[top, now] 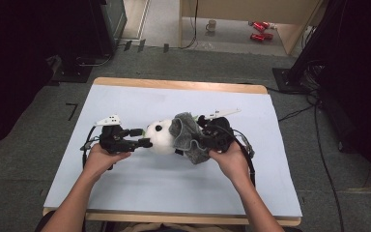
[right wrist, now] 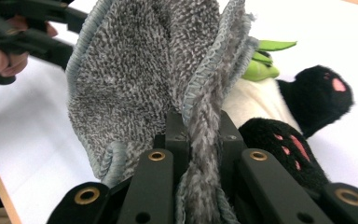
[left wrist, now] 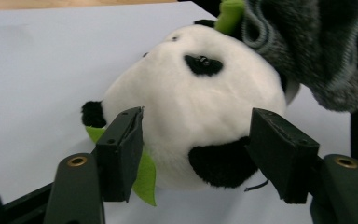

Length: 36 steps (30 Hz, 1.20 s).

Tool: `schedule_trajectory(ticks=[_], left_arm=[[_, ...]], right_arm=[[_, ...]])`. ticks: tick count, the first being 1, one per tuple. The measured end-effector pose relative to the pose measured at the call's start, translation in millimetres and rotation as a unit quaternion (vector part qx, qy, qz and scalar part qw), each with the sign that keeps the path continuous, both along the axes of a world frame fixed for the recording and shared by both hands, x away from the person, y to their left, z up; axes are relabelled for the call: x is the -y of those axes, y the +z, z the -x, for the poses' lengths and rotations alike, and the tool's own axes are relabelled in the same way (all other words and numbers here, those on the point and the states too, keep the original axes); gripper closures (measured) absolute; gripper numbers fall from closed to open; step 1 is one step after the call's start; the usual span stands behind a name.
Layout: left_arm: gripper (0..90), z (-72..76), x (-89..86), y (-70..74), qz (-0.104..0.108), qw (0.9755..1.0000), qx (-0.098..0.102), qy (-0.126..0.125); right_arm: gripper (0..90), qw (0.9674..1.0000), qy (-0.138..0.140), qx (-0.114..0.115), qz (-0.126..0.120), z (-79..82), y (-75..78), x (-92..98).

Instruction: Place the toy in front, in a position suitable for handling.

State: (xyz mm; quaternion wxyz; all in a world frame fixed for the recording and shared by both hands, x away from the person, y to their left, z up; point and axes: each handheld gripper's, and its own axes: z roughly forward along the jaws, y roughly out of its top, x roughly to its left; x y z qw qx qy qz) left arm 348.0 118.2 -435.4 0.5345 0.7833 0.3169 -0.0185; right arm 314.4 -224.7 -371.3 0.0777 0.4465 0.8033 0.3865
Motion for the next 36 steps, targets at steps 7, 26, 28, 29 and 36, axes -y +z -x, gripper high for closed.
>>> schedule_trajectory(ticks=[7,26,28,29,36], left_arm=[[26.5,0.8,23.8,-14.8,-0.07,0.9967,0.04,-0.009],[68.2,8.2,44.5,-0.2,-0.067,0.9962,0.03,0.047],[68.2,8.4,45.0,0.5,-0.066,0.9962,0.027,0.051],[68.2,8.6,45.1,0.9,-0.065,0.9962,0.027,0.052],[69.4,11.9,47.6,4.1,-0.064,0.9958,0.028,0.059]], right_arm=[[80.7,0.9999,-0.006,0.0,-0.009,-12.4,2.8,7.4],[80.7,0.9944,0.012,0.029,-0.101,-20.1,46.4,-21.4],[80.7,0.9931,0.023,0.03,-0.111,-22.3,50.4,-35.4],[80.7,0.9926,0.027,0.03,-0.115,-23.2,51.4,-41.3],[80.5,0.9942,0.032,-0.002,-0.103,-32.8,27.3,-78.0]])
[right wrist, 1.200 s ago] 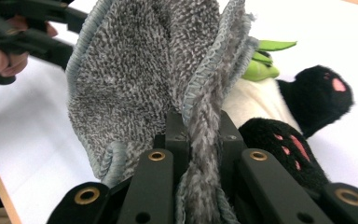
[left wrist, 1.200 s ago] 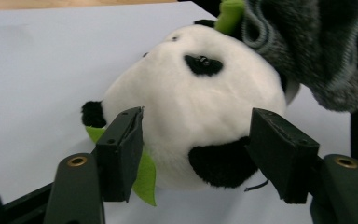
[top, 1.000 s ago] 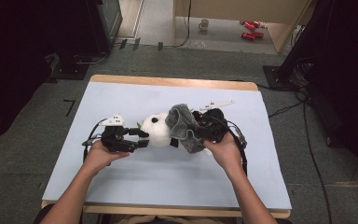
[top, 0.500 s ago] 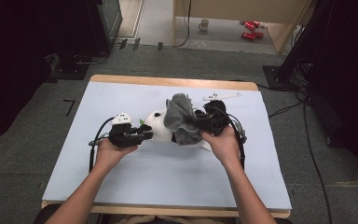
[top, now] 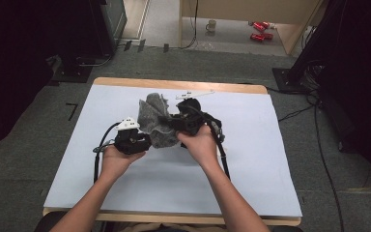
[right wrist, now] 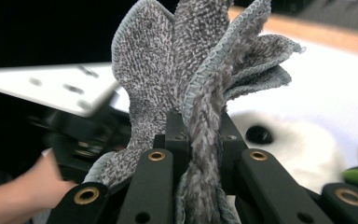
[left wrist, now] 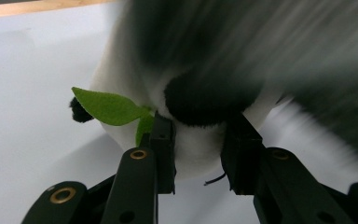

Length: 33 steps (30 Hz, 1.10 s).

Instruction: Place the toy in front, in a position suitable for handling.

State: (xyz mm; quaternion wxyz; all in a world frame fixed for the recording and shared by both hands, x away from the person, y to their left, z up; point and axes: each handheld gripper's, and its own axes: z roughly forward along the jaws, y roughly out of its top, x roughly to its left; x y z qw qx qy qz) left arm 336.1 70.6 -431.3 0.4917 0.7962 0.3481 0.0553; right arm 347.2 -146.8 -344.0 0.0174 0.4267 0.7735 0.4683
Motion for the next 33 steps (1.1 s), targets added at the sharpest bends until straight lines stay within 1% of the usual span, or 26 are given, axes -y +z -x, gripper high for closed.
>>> schedule_trajectory(ticks=[1,2,3,4,5,7,8,10,14,15,17,19,22,24,25,28,33], left_arm=[[69.7,0.2,0.7,0.2,-0.005,1.0,-0.004,0.002],[70.3,-0.3,0.9,-0.6,-0.011,0.9999,-0.009,0.003],[70.7,-0.9,0.4,-1.9,-0.013,0.9998,-0.013,0.003],[71.0,-1.5,-0.3,-2.8,-0.015,0.9998,-0.014,0.002],[71.3,-2.1,-0.7,-3.2,-0.017,0.9997,-0.015,0.003],[71.5,-3.1,-0.7,-3.8,-0.017,0.9997,-0.018,0.003],[71.6,-3.2,-0.6,-4.1,-0.018,0.9997,-0.019,0.005],[71.7,-3.8,-1.0,-4.4,-0.019,0.9996,-0.022,0.007],[71.8,-6.2,-3.7,-6.0,-0.017,0.9992,-0.034,0.015],[71.8,-6.7,-4.0,-6.7,-0.012,0.9991,-0.036,0.017],[71.8,-7.1,-4.3,-6.7,-0.012,0.9993,-0.034,0.013],[71.9,-7.3,-4.2,-6.6,-0.009,0.9993,-0.035,0.013],[71.8,-10.5,-7.9,-8.8,-0.007,0.9989,-0.044,0.015],[71.9,-12.5,-10.5,-10.2,-0.002,0.9987,-0.049,0.015],[71.9,-12.6,-10.4,-9.9,0.003,0.9987,-0.049,0.014],[72.0,-12.1,-9.1,-8.7,0.007,0.9988,-0.047,0.013],[72.1,-13.8,-11.3,-9.6,0.011,0.9982,-0.056,0.018]], right_arm=[[80.6,0.9998,-0.005,-0.009,0.017,-2.8,-8.2,-2.6],[80.6,0.9994,-0.009,-0.013,0.032,-4.5,-17.6,-3.7],[80.6,0.9995,-0.009,-0.011,0.029,-5.3,-22.2,-2.1],[80.6,0.9994,-0.013,-0.018,0.025,-5.7,-25.5,0.7],[80.6,0.9993,-0.016,-0.019,0.027,-5.4,-26.9,3.1],[80.6,0.9984,-0.023,-0.012,0.05,-3.4,-26.5,8.2],[80.6,0.9981,-0.025,-0.008,0.055,-3.1,-26.4,11.6],[80.6,0.9967,-0.034,-0.005,0.074,-0.6,-25.6,18.0],[80.6,0.9941,-0.052,-0.008,0.095,2.6,-27.8,34.6],[80.6,0.9932,-0.056,-0.013,0.101,2.9,-29.2,39.5],[80.6,0.9938,-0.059,-0.022,0.092,3.4,-31.7,50.0],[80.5,0.9933,-0.062,-0.021,0.095,4.4,-30.7,57.4],[80.6,0.9924,-0.072,-0.02,0.098,4.7,-27.7,68.2],[80.6,0.9915,-0.086,-0.02,0.096,4.1,-25.3,79.7],[80.7,0.9914,-0.089,-0.021,0.094,4.0,-24.6,83.8],[80.8,0.9905,-0.098,-0.018,0.095,4.9,-21.4,96.5],[80.8,0.988,-0.126,-0.009,0.089,6.1,-13.0,117.6]])
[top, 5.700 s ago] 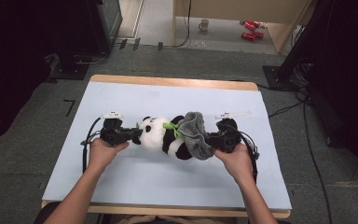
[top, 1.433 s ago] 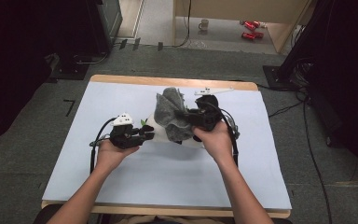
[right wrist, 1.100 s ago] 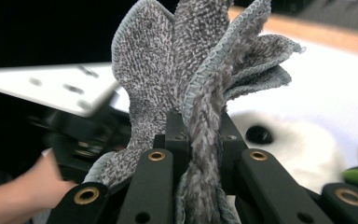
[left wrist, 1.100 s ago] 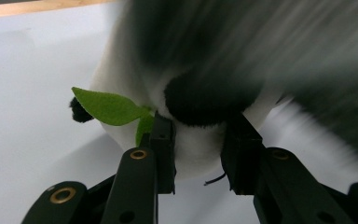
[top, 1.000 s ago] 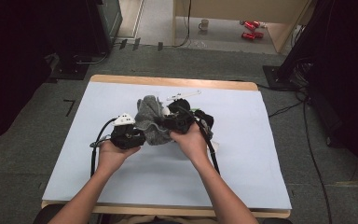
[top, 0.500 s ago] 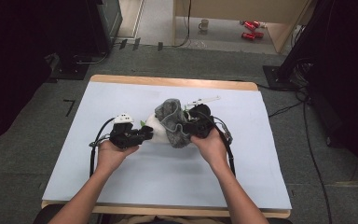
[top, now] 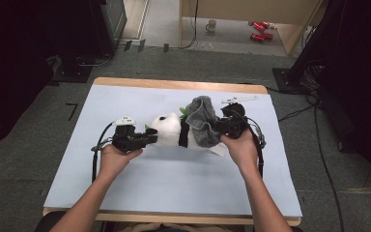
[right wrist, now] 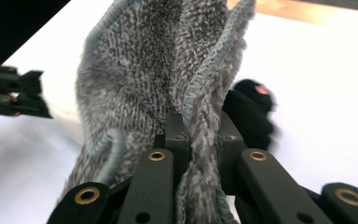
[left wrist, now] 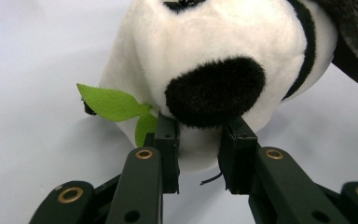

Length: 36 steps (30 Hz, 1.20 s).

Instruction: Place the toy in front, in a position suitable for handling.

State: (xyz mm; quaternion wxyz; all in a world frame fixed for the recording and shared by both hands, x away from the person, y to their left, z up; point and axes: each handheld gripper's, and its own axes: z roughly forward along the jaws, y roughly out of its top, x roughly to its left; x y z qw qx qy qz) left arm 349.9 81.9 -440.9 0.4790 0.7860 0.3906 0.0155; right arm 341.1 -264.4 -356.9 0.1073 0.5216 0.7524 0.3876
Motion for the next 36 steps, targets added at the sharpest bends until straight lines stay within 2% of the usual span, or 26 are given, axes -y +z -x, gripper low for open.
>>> schedule_trajectory(ticks=[5,11,13,18,24,28,32,34,36], left_arm=[[72.1,4.6,4.0,3.0,0.003,1.0,0.008,-0.004],[72.1,5.7,4.6,2.9,0.003,1.0,0.008,-0.001],[72.0,6.0,5.1,3.3,0.003,1.0,0.009,-0.001],[72.0,7.1,5.9,4.0,0.003,1.0,0.009,0.0],[71.9,6.0,4.6,3.1,0.004,1.0,0.009,0.001],[71.9,5.2,4.3,3.1,0.005,0.9999,0.009,0.002],[71.9,5.8,3.6,3.5,0.002,0.9999,0.014,0.003],[71.9,6.0,3.6,3.5,0.002,0.9999,0.015,0.003],[71.9,5.1,3.6,3.5,0.0,0.9999,0.016,0.003]], right_arm=[[80.7,1.0,-0.002,-0.001,-0.007,0.7,3.2,6.5],[80.8,0.9994,0.013,0.001,-0.032,1.5,14.0,-2.2],[80.8,0.9986,0.026,0.007,-0.046,2.1,21.8,-10.0],[80.8,0.9967,0.059,0.019,-0.053,-0.8,37.7,-37.2],[80.8,0.9934,0.093,0.017,-0.065,-9.5,43.5,-74.0],[80.8,0.9908,0.114,0.007,-0.073,-15.0,38.8,-99.9],[80.8,0.9872,0.132,-0.016,-0.088,-20.8,21.5,-123.1],[80.8,0.9867,0.137,-0.03,-0.082,-23.4,9.7,-132.1],[80.8,0.9885,0.134,-0.037,-0.06,-26.3,-1.9,-136.3]])
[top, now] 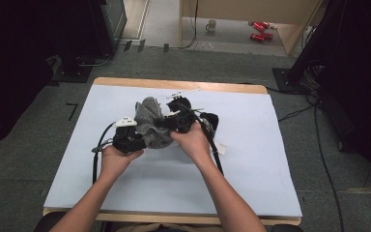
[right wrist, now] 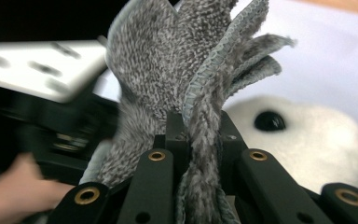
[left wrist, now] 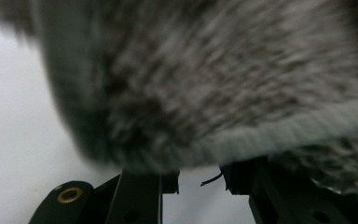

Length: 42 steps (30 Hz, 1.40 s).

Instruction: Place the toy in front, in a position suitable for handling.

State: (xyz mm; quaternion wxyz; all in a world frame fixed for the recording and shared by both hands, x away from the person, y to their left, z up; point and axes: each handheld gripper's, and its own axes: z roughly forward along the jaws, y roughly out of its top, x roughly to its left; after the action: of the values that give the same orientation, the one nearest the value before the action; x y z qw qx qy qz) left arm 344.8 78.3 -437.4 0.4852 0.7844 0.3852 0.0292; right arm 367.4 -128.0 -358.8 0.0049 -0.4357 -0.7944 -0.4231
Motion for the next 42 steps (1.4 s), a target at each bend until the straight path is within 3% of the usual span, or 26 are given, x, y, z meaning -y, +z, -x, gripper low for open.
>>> schedule_trajectory(ticks=[5,13,17,19,25,31,37,42], left_arm=[[71.9,-3.5,-1.4,-2.1,-0.006,1.0,-0.006,-0.001],[72.9,-3.7,-6.7,-3.0,-0.009,0.9998,-0.019,0.0],[74.1,-0.6,-12.7,1.0,-0.003,0.9995,-0.03,0.011],[74.1,2.2,-14.2,3.5,-0.001,0.9995,-0.031,0.011],[74.4,7.0,-15.5,5.2,-0.006,0.9992,-0.037,0.015],[74.4,4.9,-15.8,5.7,0.001,0.9992,-0.037,0.014],[74.3,2.2,-16.4,5.1,0.008,0.999,-0.041,0.016],[74.3,1.0,-16.5,5.2,0.01,0.999,-0.041,0.018]], right_arm=[[80.7,0.9999,-0.012,-0.008,-0.003,-4.7,-14.0,11.6],[80.6,0.9988,-0.023,0.014,0.04,6.1,-8.2,30.7],[80.6,0.9976,-0.044,0.013,0.052,11.8,-9.9,53.0],[80.6,0.9978,-0.049,0.008,0.043,13.7,-10.0,64.3],[80.6,0.9957,-0.067,0.021,0.059,22.4,-2.2,88.7],[80.6,0.9944,-0.092,0.022,0.046,25.3,-0.6,118.7],[80.6,0.9938,-0.098,0.034,0.038,23.1,-6.1,125.4],[80.6,0.9912,-0.123,0.038,0.031,21.0,-1.1,138.1]])
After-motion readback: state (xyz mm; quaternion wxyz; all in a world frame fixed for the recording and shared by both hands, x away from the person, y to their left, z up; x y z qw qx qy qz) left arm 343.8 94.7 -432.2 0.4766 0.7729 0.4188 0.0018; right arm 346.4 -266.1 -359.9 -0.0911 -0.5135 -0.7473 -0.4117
